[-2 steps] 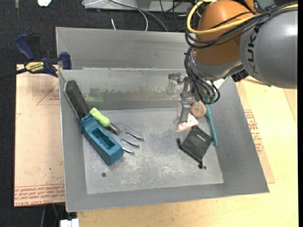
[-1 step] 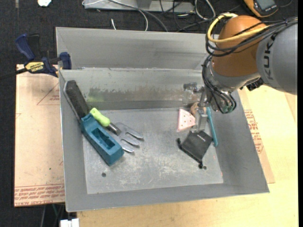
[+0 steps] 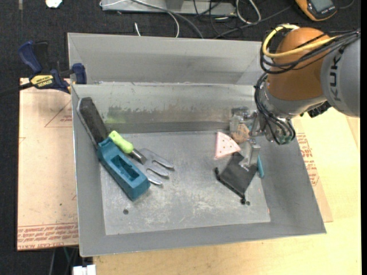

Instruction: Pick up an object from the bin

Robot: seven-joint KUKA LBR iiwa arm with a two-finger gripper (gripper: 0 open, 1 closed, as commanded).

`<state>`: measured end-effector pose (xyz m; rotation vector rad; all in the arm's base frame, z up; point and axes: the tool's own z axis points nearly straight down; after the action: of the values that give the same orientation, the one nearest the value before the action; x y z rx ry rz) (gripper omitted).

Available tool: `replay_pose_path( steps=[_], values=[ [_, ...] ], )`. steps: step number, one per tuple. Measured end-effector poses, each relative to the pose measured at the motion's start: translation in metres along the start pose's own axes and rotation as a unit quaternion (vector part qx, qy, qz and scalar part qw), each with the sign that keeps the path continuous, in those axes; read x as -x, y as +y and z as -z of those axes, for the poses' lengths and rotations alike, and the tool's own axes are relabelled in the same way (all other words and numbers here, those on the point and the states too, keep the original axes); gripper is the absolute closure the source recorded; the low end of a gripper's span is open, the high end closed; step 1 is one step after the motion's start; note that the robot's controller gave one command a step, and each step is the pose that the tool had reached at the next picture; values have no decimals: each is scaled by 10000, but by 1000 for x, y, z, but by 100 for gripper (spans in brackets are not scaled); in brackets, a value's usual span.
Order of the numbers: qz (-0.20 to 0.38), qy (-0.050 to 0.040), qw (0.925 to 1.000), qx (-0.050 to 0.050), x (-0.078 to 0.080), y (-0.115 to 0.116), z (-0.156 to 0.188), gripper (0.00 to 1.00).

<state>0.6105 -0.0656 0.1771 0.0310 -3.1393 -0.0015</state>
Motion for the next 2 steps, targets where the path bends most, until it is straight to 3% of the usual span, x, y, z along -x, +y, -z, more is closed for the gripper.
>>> replay_pose_path(
  steps=[1, 2],
  values=[
    [-277, -48, 9996, 7, -13, 30, -32, 0],
    [-287, 7, 9996, 28, -28, 20, -46, 0]
  ],
)
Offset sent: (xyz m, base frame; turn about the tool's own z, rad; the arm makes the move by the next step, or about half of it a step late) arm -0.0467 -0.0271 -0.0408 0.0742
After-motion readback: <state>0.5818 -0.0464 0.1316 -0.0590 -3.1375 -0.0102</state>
